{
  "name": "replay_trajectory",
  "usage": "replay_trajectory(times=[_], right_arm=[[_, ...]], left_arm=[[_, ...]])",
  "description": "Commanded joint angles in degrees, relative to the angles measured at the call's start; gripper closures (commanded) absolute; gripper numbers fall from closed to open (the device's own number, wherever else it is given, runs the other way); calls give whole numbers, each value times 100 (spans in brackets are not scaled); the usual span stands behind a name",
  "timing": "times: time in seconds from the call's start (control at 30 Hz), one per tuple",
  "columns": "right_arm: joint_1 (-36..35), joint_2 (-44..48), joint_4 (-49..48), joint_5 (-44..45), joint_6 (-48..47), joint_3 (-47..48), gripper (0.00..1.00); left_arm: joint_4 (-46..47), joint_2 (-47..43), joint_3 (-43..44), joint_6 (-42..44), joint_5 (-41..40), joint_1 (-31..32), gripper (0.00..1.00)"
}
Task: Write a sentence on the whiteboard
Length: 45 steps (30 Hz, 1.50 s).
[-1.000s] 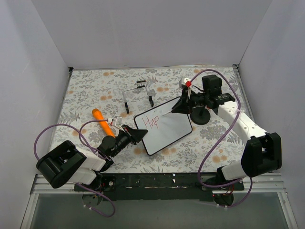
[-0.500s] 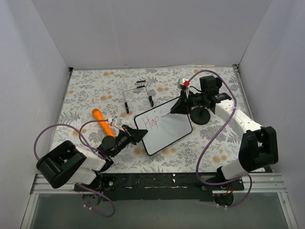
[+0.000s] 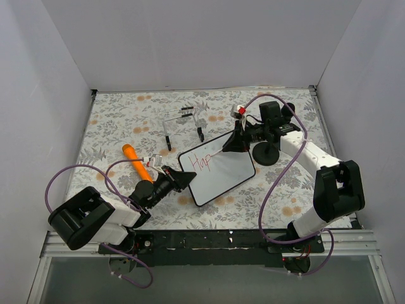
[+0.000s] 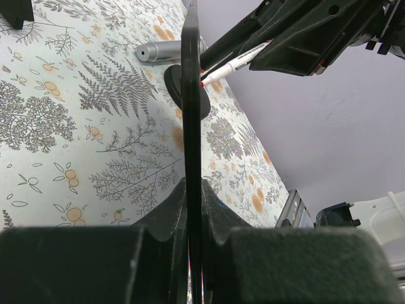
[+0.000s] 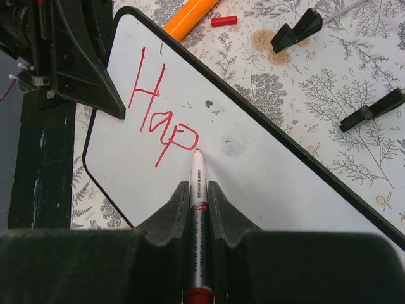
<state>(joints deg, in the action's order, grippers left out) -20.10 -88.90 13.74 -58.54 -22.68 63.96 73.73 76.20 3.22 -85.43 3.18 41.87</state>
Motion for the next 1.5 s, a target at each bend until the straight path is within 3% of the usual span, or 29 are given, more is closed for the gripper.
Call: replay_trajectory(times=[0.0,0.5,1.13,1.47], right_arm=[[-12,-39,-293,-69,141,257,99],[-12,-110,-337,18,220,354,99],[-29,31,717,1,-703,-279,99],[-47,110,911,-157,-826,1,99]], left_arm=[[809,-44,20,105,121,41,100],[827,-27,12,105,130,41,100],[809,-71,-6,123,69,41,100],[835,-18,3,114,69,41,100]])
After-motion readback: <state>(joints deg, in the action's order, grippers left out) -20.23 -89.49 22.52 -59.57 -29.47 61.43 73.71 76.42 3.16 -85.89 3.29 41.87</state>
